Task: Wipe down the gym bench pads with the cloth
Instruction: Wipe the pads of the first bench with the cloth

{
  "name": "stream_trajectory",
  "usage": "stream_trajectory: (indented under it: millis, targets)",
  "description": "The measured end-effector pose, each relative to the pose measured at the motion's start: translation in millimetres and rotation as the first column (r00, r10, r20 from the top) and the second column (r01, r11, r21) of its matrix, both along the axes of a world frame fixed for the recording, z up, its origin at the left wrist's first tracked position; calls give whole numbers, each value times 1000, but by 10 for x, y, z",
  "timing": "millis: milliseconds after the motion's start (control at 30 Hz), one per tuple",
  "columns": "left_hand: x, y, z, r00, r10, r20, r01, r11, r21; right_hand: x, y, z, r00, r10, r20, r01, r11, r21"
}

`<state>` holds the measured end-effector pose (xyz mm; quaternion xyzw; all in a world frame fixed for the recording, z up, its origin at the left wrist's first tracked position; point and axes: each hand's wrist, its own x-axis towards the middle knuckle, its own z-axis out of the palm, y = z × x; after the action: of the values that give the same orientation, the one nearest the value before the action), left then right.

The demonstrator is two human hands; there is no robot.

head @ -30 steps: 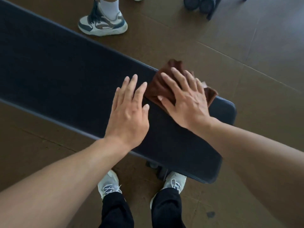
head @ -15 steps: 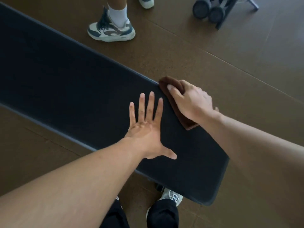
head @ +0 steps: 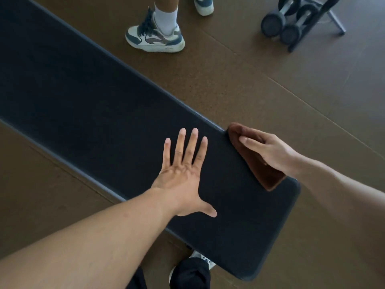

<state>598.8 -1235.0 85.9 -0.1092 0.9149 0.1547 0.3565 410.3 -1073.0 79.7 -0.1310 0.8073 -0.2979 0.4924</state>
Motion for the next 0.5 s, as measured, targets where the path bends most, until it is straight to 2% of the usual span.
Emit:
stream_trajectory:
  millis: [100, 233, 300, 400, 500]
  targets:
    - [11, 11, -6, 1000, 11, -20, -11, 1000, 12, -20, -381, -45, 1000, 10, 3, -10, 1000, 12]
    - [46, 1, -54, 997, 11, -70, -10, 1000, 11, -42, -1531, -110, 968, 221, -119, -234, 966, -112]
    - [60, -3, -101, 995, 8, -100, -8, 1000, 0, -20, -1851, -124, 949, 298, -100, -312, 931, -191]
    - [56, -8, -81, 996, 7, -87, -7, 1000, -5, -49, -1778, -144, 939, 331, -92, -344, 909, -236]
    - [31, 3, -53, 999, 8, -54, -8, 1000, -16, -130, -1020, -157, 971, 232, -63, -240, 956, -171]
